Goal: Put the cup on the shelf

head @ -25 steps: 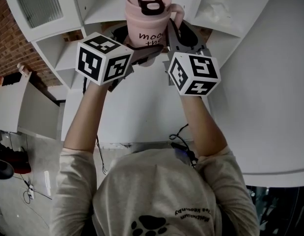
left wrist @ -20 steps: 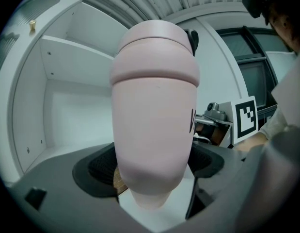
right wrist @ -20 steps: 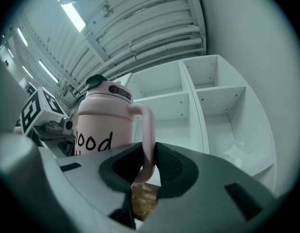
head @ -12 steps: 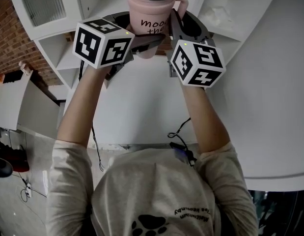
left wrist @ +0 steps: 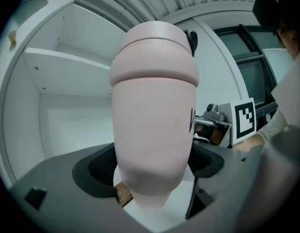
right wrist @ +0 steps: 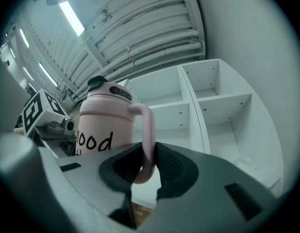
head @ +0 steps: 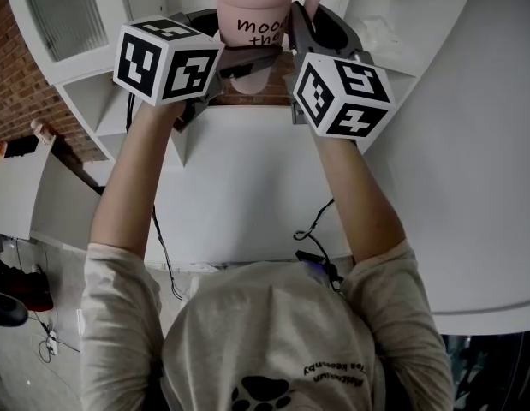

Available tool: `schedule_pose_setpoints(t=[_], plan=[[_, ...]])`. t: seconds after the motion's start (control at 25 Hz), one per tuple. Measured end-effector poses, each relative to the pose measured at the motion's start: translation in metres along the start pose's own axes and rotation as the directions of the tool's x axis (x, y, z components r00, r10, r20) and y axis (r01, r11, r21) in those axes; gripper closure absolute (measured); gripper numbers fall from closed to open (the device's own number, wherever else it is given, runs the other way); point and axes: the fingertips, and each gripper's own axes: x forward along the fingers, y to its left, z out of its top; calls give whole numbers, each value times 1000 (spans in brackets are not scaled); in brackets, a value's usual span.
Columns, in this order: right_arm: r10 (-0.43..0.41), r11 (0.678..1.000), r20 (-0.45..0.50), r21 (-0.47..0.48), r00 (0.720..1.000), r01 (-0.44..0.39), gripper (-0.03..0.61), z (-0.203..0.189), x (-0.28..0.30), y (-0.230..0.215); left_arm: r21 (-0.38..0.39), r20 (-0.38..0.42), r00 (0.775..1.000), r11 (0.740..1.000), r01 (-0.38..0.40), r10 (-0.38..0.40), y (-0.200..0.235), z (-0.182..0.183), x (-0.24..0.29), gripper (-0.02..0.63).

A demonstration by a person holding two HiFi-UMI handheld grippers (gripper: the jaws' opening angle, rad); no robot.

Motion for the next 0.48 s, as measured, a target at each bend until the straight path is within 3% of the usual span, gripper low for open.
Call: schedule_pose_setpoints(t=[0.28, 0.48], plan=[[-6, 1000, 21, 7, 1000, 6, 497, 2, 15, -4, 18, 10, 1000, 1000, 9, -9, 13, 9, 5, 166], [30, 999, 13, 14, 999, -31, 497, 11, 104, -36, 2, 3, 1000, 1000, -15, 15, 90, 45, 44, 166]])
